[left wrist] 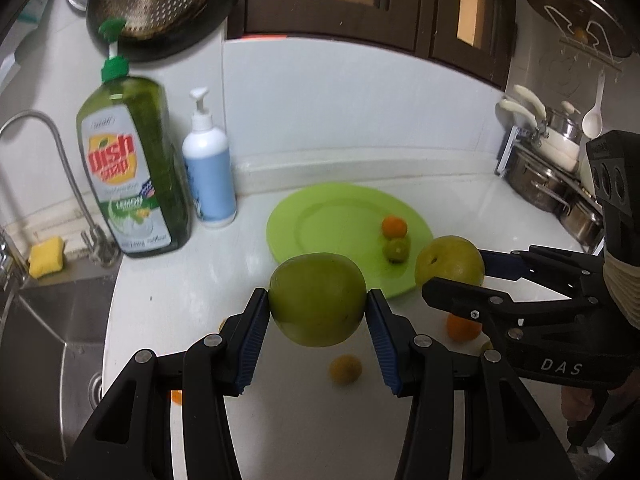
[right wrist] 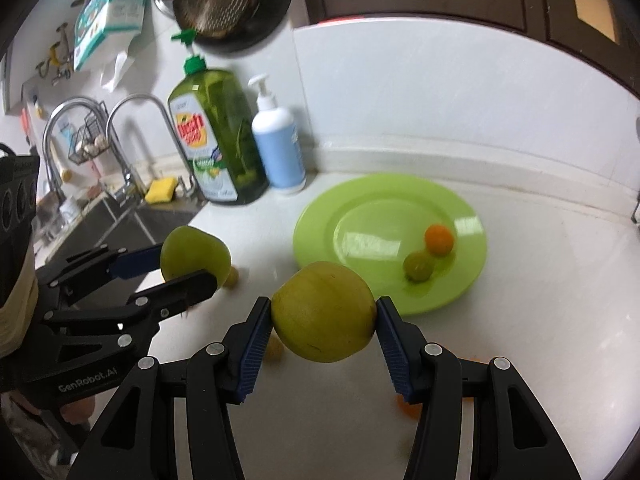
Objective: Organize fruits
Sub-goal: 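Carry the apple and pear over the green plate and lower them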
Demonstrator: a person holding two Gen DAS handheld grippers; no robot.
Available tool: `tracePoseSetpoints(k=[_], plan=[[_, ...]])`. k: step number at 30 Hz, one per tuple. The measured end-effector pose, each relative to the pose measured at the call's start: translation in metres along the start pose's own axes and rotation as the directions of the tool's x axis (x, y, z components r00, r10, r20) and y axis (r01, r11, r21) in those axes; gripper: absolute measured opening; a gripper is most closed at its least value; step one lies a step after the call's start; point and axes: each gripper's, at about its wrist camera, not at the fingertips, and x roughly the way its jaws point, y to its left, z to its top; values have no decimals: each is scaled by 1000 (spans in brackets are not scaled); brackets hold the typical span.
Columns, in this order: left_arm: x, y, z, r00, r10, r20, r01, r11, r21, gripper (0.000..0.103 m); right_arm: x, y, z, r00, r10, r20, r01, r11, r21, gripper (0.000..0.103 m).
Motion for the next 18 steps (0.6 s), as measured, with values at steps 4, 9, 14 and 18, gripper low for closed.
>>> tracePoseSetpoints(k=[4,9,14,18], plan=[[2,-4,12,1000,-6,16,6,1000,10,49,-1,-8,13,1000,-9,25,9,1000,6,53],[10,-11,30,999,10,40,-12,999,40,49,1,-19,31,998,-31,52,31,999,-12,53],[24,-12,52,999,14,51,-17,999,45,49,6,-29,48,996,-51,76,53,998,-28,53],[38,-11,68,999,3,42,-5,999,48,49,16,-38,63,996,-59,73,62,998,-34,53]])
